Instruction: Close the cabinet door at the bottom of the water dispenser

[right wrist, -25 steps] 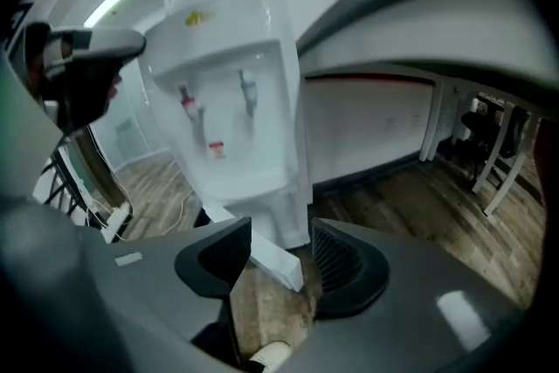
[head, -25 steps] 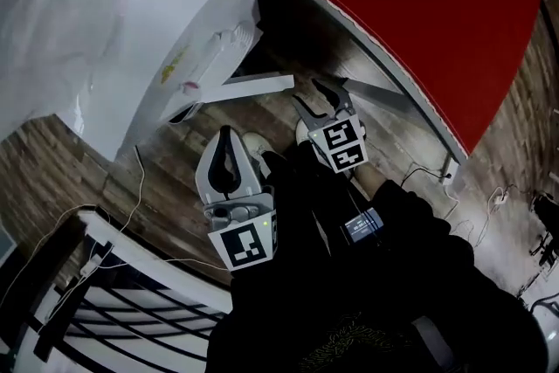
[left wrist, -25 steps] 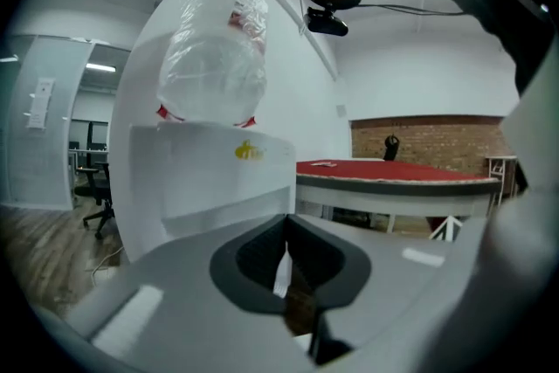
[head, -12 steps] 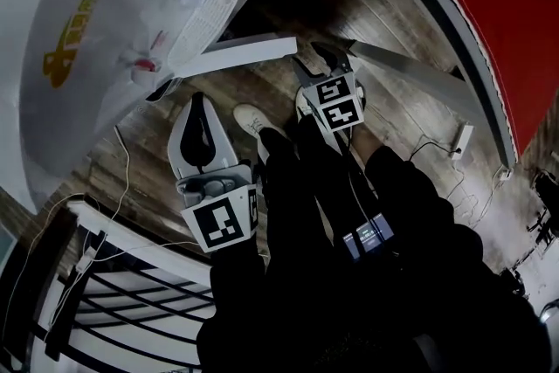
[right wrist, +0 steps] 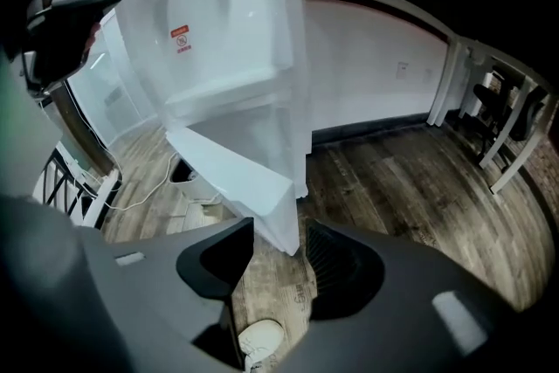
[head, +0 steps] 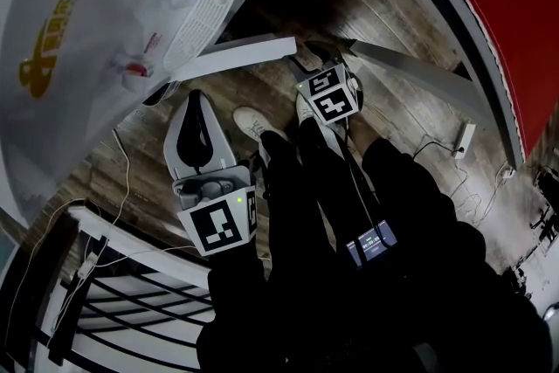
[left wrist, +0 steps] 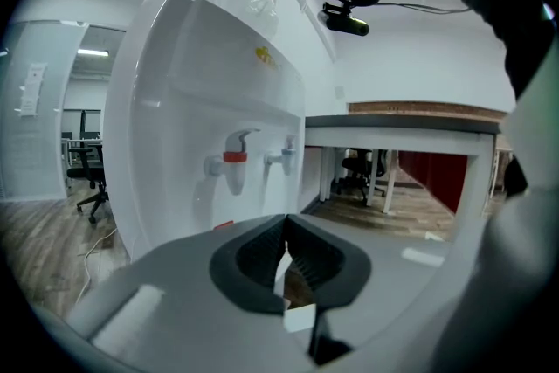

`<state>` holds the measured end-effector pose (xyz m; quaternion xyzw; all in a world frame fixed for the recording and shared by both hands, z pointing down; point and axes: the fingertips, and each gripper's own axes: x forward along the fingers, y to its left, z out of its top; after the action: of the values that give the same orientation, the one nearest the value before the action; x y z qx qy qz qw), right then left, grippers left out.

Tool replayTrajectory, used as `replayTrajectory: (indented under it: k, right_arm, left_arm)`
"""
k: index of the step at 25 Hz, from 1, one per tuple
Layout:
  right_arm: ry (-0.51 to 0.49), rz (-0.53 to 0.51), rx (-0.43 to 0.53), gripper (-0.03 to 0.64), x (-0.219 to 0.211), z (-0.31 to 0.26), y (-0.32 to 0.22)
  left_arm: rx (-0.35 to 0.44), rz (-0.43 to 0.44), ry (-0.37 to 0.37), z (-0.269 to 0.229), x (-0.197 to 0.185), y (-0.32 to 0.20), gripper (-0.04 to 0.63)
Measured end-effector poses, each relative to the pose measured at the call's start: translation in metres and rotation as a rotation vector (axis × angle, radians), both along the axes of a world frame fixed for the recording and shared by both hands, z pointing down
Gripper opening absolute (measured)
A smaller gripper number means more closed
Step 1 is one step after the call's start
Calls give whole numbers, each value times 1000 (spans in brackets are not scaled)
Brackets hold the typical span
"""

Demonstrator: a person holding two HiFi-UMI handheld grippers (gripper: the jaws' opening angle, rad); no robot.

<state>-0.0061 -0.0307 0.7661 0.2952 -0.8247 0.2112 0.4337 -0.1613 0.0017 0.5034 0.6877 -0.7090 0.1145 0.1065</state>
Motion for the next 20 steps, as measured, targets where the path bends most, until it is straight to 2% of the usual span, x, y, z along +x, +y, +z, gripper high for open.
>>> replayTrajectory:
  k: [6,11,17,20]
  right_arm:
    - [-25,40,15,180,-9,4,-31]
    - [-36,63,57,178,-21,0,-84]
    - [-37,9,101,151,-56,-7,-132]
    - [-50,-4,98,150,-72,-8,-148]
  left_arm:
    - [4,2,7,-4,-3,3,6]
    - [8,7,26,-1,-2,3,6]
    - [-39,0,28,13,-6,8,6]
    - [-36,4,23,14,-9,5,6]
